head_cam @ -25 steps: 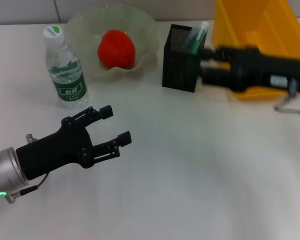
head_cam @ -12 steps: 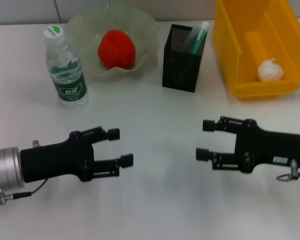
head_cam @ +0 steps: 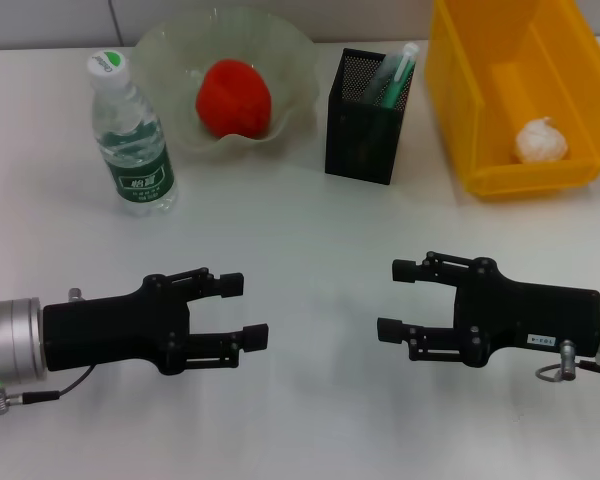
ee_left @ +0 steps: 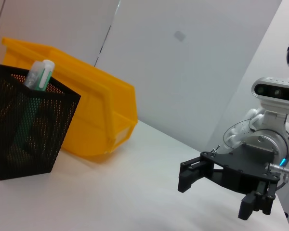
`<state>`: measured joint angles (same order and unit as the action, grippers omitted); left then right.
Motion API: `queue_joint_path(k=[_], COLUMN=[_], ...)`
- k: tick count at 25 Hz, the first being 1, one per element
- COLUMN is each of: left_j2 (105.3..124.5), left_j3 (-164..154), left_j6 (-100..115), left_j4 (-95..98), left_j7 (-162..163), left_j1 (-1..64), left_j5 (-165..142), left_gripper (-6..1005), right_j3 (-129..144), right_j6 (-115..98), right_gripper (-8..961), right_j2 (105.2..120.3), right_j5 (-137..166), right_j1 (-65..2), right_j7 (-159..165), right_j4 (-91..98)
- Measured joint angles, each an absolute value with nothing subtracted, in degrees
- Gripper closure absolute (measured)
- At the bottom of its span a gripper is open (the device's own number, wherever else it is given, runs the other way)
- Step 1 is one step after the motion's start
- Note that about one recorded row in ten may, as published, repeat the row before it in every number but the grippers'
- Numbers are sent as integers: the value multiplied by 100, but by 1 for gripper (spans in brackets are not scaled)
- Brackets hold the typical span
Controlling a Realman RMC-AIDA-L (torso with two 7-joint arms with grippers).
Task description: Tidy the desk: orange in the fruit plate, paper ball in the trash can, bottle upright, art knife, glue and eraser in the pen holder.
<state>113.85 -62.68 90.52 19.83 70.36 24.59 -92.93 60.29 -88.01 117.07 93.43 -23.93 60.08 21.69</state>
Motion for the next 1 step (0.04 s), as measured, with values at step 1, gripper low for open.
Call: queue_joint_path(k=[1], left_j2=[11379], left_j3=[-6267], left_j6=[9058], left_j4=[1986], left_j7=[7040], left_j1=[2444], left_j5=[-9299], left_gripper=[140], right_j3=[6029], right_j6=[-8801], right_gripper=[159], right_j2=[11707], right_j5=[9343], right_j1=[-2393], right_j7=[6008], right_j4=[2169])
